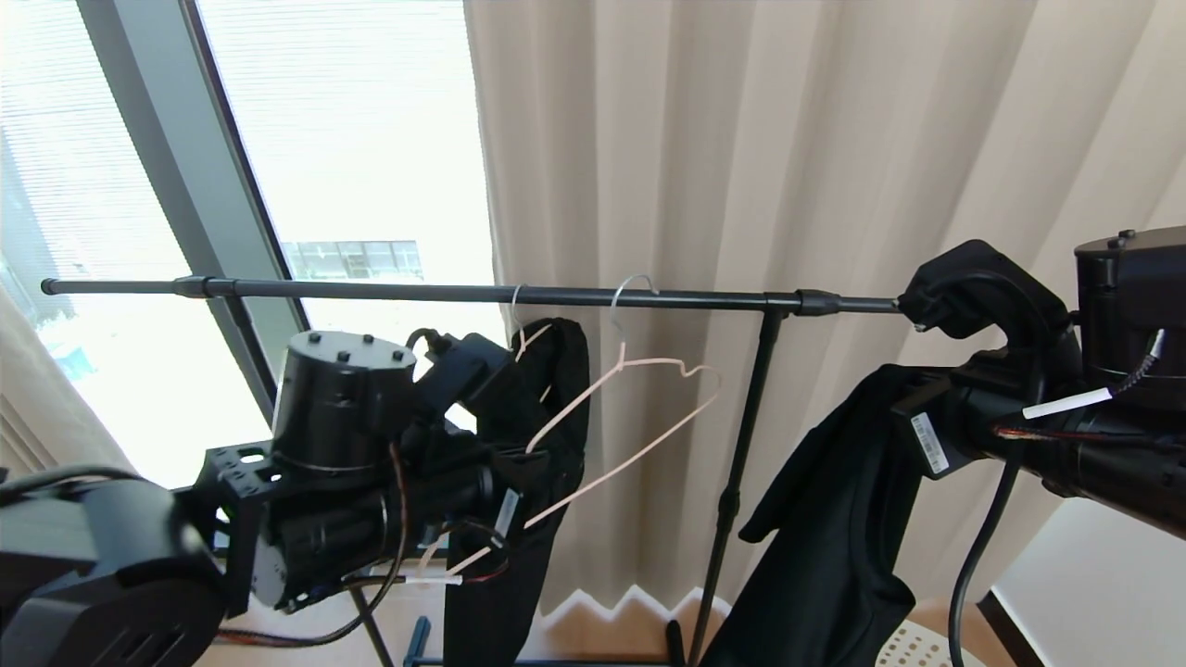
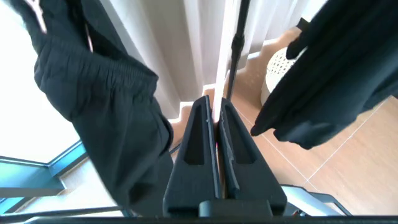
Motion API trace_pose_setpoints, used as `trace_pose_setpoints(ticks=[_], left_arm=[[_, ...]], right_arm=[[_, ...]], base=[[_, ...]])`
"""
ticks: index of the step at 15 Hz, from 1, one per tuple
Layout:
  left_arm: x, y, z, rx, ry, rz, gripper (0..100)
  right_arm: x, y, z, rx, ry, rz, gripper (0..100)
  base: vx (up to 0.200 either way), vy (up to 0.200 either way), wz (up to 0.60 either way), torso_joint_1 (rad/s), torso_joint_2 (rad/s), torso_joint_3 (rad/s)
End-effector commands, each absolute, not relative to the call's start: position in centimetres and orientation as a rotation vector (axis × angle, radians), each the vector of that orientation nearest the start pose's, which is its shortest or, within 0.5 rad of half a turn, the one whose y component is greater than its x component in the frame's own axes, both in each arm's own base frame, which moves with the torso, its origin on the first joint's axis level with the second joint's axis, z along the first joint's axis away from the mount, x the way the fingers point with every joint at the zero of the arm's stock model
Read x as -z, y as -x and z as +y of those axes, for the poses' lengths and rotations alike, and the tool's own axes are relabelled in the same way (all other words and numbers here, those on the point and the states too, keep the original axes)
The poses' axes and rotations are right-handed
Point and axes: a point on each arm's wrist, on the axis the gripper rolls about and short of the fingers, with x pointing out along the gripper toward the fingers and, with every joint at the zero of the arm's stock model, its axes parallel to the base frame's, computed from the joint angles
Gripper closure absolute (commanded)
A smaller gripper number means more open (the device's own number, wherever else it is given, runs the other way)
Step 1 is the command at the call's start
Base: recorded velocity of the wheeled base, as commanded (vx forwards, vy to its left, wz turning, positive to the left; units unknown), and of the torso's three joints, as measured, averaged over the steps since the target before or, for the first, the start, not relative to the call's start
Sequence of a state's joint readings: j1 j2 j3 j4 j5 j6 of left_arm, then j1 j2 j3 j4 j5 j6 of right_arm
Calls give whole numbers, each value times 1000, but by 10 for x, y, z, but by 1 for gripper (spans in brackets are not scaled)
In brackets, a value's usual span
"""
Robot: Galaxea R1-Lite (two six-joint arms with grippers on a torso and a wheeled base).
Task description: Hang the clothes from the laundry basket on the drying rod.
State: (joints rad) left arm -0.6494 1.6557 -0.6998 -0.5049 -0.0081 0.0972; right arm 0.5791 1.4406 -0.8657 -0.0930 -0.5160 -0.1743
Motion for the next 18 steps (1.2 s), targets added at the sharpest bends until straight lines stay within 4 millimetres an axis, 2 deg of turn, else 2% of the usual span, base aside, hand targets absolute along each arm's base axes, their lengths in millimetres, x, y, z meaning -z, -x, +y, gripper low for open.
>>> trace_pose_setpoints(ticks=[1, 5, 9, 18], left_arm=[[-151, -187, -147, 686, -224, 334, 100], [-137, -151, -134, 747, -252, 315, 100], [-130, -129, -122, 782, -237, 265, 100], [-126, -115, -127, 866, -238, 274, 100]], right_arm=[[-221, -204, 121, -91, 422, 403, 100], [-223, -205, 121, -88, 413, 393, 100], [-216, -215, 125, -77, 406, 385, 100], [-193, -242, 133, 0, 414, 395, 100]], base=[[0, 0, 0, 0, 0, 0], [0, 0, 0, 0, 0, 0], [0, 0, 0, 0, 0, 0], [0, 0, 0, 0, 0, 0]])
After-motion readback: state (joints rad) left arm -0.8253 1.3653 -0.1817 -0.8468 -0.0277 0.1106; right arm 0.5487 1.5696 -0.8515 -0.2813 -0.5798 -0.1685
